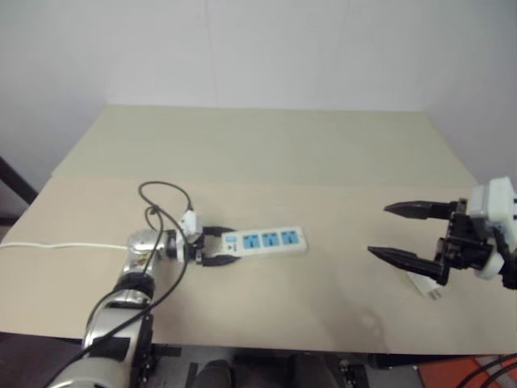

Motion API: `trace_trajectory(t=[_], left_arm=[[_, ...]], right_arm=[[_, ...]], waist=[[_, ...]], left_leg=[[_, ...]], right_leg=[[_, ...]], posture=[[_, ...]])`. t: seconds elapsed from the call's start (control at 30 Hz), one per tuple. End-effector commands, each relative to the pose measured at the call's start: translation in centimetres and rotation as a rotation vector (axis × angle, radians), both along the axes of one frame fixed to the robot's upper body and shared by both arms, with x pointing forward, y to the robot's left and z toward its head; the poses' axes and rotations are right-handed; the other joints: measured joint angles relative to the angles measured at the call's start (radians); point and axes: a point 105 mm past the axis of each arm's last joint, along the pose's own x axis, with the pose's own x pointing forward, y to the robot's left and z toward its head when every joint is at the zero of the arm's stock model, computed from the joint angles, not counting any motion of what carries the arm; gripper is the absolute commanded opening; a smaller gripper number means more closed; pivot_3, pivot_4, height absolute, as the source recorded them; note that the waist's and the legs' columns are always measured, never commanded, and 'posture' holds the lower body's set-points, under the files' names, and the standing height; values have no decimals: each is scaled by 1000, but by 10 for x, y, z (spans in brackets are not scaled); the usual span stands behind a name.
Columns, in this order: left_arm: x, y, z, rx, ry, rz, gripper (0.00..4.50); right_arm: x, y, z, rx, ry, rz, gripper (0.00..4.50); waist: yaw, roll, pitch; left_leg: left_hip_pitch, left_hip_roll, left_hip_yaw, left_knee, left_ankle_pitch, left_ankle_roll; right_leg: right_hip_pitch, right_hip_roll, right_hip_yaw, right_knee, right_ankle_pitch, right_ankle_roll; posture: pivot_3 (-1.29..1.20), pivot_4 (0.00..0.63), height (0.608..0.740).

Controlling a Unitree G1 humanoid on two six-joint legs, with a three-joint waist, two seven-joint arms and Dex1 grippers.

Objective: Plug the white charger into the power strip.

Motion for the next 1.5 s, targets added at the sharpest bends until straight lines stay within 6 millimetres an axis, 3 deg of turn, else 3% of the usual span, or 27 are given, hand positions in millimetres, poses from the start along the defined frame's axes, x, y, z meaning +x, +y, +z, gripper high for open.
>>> trace_trajectory(t=[0.03, 0.33, 0.47, 0.67, 1.0, 1.5], left_arm=[[1, -19, 12, 2, -46, -80, 3256], [-1, -24, -5, 72, -33, -75, 3256], [-2, -24, -6, 68, -28, -76, 3256], [-2, -26, -5, 54, -27, -73, 3256], [-3, -23, -6, 47, -26, -60, 3256], [-4, -22, -9, 54, -25, -51, 3256]], right_arm=[[4, -4, 6, 15, -11, -30, 4500], [35, -30, 14, 13, 100, -291, 4500], [59, -59, 7, -23, 337, -585, 4500], [65, -76, -1, -177, 612, -772, 4500], [58, -93, -23, -361, 857, -865, 4500], [59, -100, -56, -440, 982, -827, 4500]], waist=[[-1, 0, 0], [-2, 0, 0], [-5, 1, -1], [-3, 4, -2], [-3, 11, -7], [-6, 14, -9]], left_leg=[[0, 0, 0, 0, 0, 0], [0, 0, 0, 0, 0, 0], [0, 0, 1, 0, 0, 0], [-2, 1, -2, -2, 0, 0], [-16, -1, -1, 2, 0, 0], [-19, -1, 0, 5, 1, -1]], right_leg=[[0, 0, 0, 0, 0, 0], [0, 0, 0, 0, 0, 0], [0, -1, 1, 0, 1, -1], [-3, 0, -2, -2, 1, -2], [-17, -1, -2, 0, 3, 0], [-20, -1, -2, 1, 3, 0]], posture=[[0, 150, 740], [0, 150, 740], [0, 150, 740], [0, 150, 740], [0, 150, 740], [0, 150, 740]])
